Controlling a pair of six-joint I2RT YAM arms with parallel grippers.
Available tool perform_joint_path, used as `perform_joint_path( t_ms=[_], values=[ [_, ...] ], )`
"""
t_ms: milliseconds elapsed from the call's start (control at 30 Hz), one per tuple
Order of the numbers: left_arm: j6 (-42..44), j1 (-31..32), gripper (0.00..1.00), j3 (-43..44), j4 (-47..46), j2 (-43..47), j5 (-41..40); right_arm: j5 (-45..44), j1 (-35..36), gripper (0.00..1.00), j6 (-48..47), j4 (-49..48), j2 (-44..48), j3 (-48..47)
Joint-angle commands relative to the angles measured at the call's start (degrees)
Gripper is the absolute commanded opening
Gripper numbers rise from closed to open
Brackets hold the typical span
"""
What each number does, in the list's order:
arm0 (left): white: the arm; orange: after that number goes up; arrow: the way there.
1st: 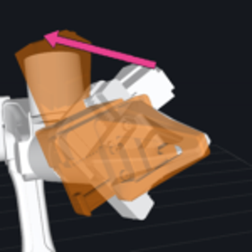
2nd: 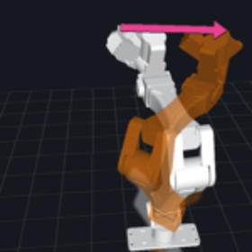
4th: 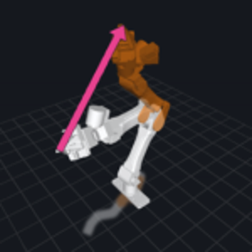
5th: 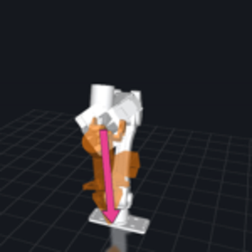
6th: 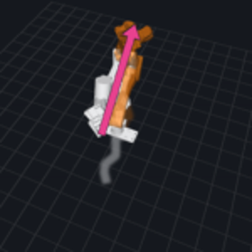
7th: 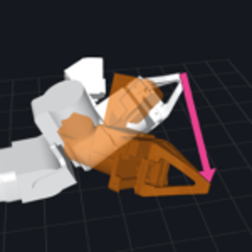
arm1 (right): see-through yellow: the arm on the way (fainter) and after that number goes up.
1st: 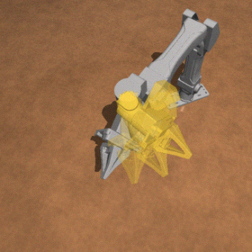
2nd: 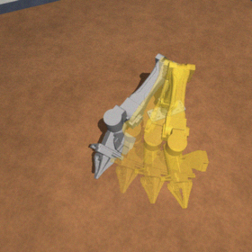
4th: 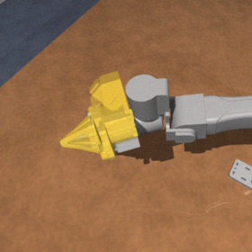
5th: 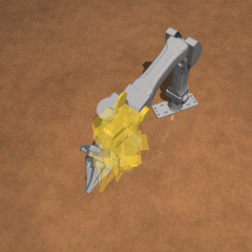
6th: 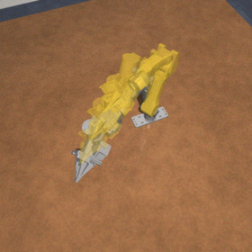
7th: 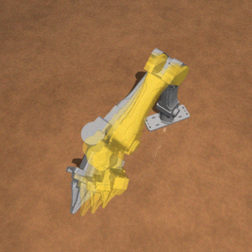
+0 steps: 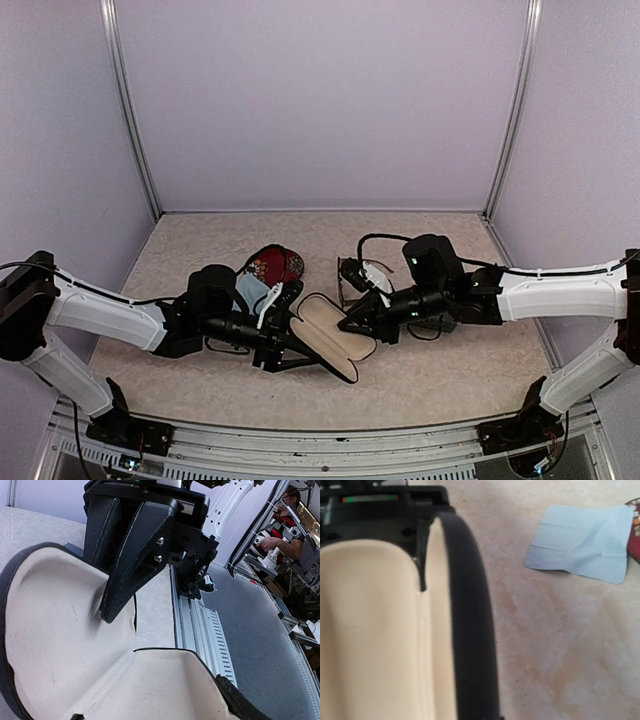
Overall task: Organize the sunglasses
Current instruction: Open the sunglasses case, then place the opened sunglasses case at the center of the board.
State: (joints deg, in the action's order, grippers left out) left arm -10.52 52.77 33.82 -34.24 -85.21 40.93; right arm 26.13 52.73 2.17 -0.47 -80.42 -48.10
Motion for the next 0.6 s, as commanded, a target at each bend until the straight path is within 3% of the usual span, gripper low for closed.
perform_joint_path(
  t_ms=[0, 100, 200, 567],
  values=[
    [-1.21, -0.95, 0.03, 0.15, -4.46, -0.57, 0.64, -2.98, 0.52, 0.09, -0.19, 0.39, 0.86, -0.33],
    [-1.82, -1.39, 0.06, -1.2, -6.42, -0.21, 0.53, -4.11, 0.47, 0.02, -0.49, 0.43, 1.89, 0.01],
    [-1.93, -1.58, 0.15, -1.97, -7.49, 0.33, -0.29, -5.35, 0.53, 0.0, -0.89, 1.39, 2.4, -0.23],
    [-3.76, -2.74, 0.75, -2.55, -4.15, 0.63, -4.14, -9.52, 0.37, 0.0, -2.17, 4.02, 3.66, -1.69]
  ],
)
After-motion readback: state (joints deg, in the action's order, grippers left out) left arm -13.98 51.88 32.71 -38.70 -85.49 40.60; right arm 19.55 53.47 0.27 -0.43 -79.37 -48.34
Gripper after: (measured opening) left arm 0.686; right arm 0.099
